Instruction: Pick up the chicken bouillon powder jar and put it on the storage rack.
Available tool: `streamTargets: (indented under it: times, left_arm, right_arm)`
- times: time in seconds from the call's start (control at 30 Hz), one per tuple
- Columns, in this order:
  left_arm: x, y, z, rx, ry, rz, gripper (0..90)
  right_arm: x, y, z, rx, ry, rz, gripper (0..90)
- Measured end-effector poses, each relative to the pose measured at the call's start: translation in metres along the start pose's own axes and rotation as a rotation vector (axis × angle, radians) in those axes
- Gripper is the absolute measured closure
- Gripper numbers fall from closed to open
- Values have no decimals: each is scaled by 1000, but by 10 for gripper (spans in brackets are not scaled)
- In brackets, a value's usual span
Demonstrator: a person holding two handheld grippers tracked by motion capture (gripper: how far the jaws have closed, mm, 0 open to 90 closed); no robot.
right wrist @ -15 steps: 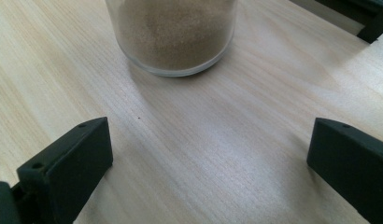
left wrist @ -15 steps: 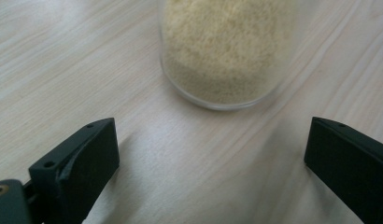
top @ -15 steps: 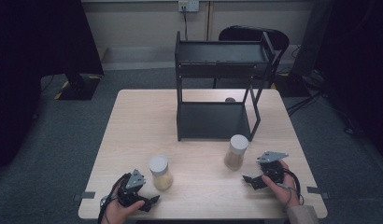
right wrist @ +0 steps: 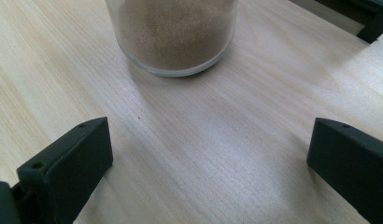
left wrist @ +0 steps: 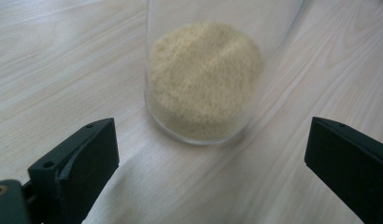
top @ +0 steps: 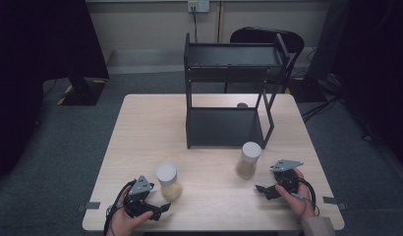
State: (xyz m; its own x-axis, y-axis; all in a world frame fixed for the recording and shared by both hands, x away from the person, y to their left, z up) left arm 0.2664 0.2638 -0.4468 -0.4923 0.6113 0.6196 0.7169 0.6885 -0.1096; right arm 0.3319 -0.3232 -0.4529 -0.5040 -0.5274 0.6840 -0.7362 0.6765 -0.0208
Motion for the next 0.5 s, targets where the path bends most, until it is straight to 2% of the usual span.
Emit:
streamTargets:
  times: [0.33,0.5]
  left_arm:
    - [4,-2,-13,-1,-25,5,26]
    - [5,-1,-23,-7,-36,-6,25]
  right_arm:
    - [0,0,0,0,0,0,0]
    - [0,0,0,0,0,0,0]
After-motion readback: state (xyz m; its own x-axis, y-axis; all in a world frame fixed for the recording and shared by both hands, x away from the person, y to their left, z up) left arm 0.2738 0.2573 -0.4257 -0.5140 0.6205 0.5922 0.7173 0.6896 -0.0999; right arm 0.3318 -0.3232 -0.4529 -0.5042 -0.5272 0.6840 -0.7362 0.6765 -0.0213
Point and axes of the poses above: each handheld gripper's, and its own axes: x roughly backward along the jaws, z roughly out of its underside, y roughly to its left, the point moved 5 cm from there along -x, roughly forward along the jaws, and after that the axes turned 1 degree about -z, right-handed, at the moved point
